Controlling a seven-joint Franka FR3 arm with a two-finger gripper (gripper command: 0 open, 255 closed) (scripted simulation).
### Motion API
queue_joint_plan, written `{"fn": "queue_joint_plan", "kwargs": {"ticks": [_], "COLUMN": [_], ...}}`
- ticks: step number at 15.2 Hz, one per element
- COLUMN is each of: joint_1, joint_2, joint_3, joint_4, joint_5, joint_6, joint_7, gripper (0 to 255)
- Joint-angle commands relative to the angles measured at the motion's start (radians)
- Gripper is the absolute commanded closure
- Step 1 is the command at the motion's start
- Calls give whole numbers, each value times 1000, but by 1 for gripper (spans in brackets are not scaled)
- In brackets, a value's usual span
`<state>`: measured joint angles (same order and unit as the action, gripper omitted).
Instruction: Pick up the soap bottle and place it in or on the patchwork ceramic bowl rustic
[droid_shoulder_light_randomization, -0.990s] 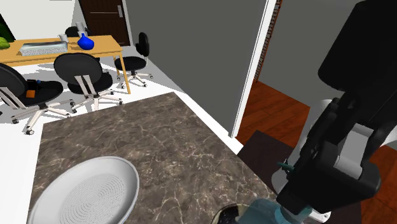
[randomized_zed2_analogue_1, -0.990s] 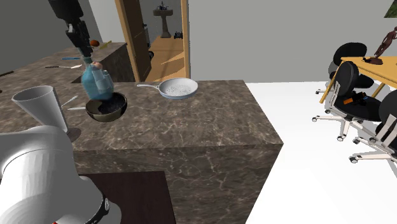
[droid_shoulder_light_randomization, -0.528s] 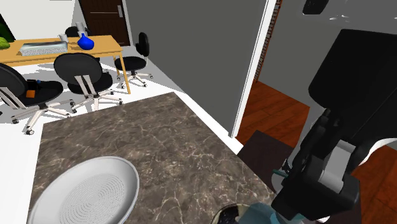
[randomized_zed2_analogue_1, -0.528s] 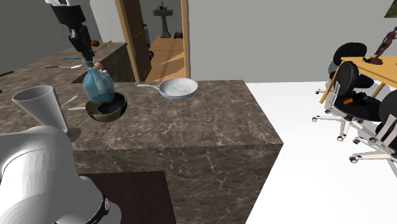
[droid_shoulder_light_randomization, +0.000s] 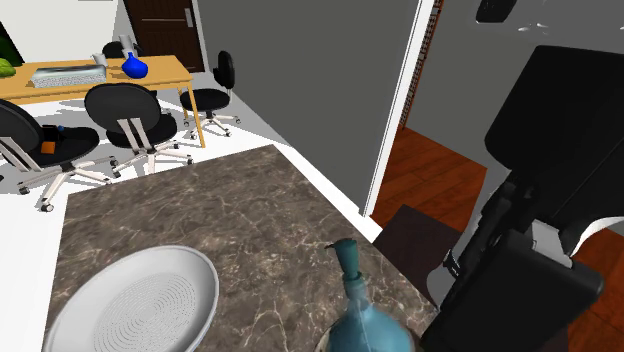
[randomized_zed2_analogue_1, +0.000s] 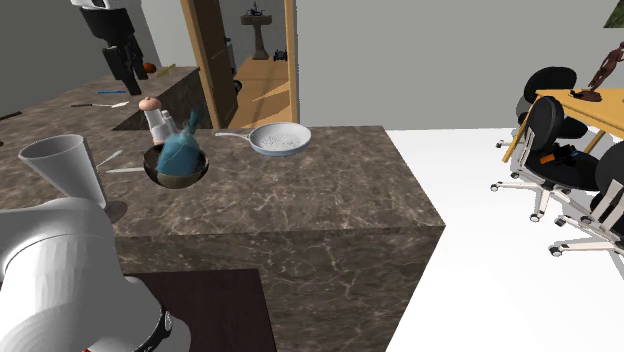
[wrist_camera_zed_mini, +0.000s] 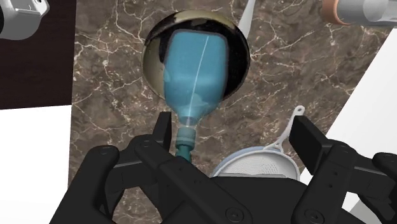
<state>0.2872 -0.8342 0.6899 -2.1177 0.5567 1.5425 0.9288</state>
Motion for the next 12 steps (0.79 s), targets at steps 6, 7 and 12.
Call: {"fn": "queue_joint_plan", "kwargs": {"ticks": [6,7,12], "joint_1": [-15,-15,-15], "joint_2": [41,41,41], "joint_3": [-41,-41,-41], "joint_4": [141,141,141], "joint_5": [-37,-37,-37], "joint_6": [-107,-107,-107], "joint_7": [20,20,20], "gripper": [0,0,0]}}
